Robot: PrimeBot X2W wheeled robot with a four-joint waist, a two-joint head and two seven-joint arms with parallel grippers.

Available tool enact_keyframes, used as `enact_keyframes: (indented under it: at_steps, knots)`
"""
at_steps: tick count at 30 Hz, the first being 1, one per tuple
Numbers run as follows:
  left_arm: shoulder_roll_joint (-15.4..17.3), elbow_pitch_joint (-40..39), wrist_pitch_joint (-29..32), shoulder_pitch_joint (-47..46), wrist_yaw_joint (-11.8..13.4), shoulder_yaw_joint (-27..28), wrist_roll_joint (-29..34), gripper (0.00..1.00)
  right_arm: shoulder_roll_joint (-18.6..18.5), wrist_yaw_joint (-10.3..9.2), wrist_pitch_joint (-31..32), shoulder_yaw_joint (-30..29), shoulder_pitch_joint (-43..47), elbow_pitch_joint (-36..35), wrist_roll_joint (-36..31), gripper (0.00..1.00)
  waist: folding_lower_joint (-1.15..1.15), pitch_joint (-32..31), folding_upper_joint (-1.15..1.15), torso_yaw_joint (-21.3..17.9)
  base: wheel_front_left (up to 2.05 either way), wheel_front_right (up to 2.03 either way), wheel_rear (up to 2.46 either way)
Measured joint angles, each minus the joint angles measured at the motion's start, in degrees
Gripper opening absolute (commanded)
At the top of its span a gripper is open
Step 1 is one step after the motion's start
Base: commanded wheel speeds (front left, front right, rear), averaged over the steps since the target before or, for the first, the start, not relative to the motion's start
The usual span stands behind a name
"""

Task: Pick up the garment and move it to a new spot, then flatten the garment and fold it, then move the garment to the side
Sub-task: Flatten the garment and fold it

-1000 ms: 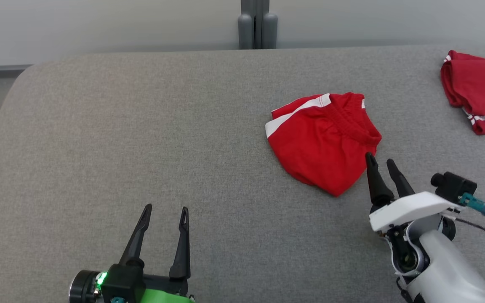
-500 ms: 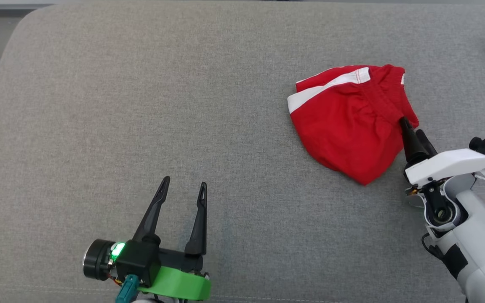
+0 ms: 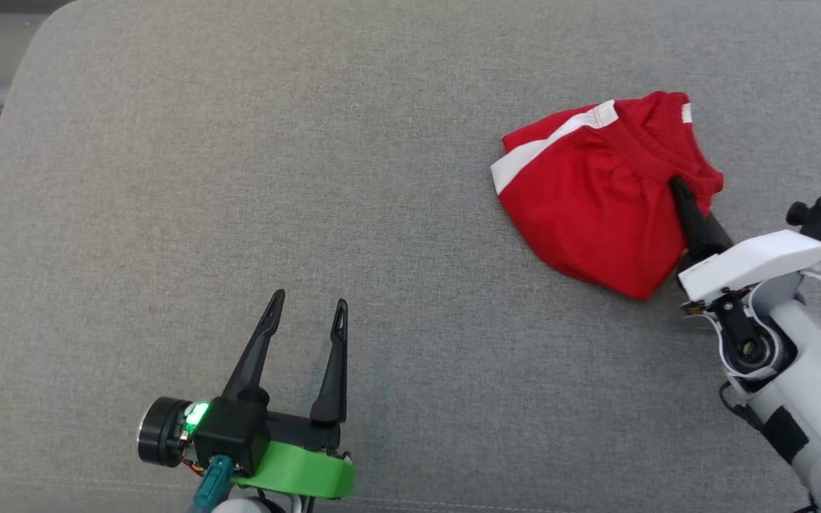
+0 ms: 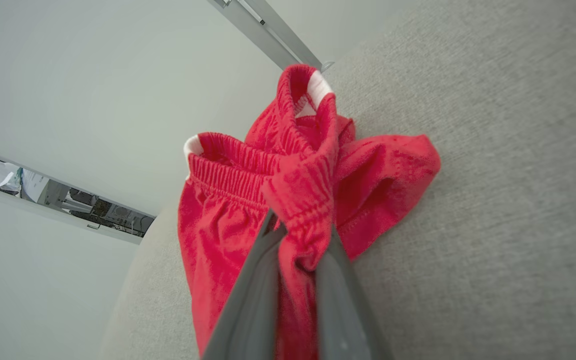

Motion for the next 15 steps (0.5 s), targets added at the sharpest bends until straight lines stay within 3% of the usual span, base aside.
enact_keyframes:
  at_steps: [9, 12, 15]
  knots:
    - [-0.01, -0.32, 0.00, 1.62, -0.05, 1.19, 0.38, 1.00, -5.94, 0.00, -0.60, -9.62, -1.46, -7.54, -19.53, 0.00, 0.00, -3.11, 0.00, -3.22, 0.00, 0.00, 0.00]
    - [-0.01, -0.31, 0.00, 2.04, -0.07, 1.20, 0.35, 1.00, -7.94, 0.00, -0.64, -8.02, -1.19, -11.45, -26.79, 0.00, 0.00, -4.11, 0.00, -4.21, 0.00, 0.00, 0.00]
    - [-0.02, -0.32, 0.00, 2.11, -0.07, 1.07, 0.14, 1.00, -9.25, 0.00, -0.66, -2.79, 0.92, -13.73, -32.68, 0.00, 0.00, -5.02, 0.00, -4.92, 0.00, 0.00, 0.00]
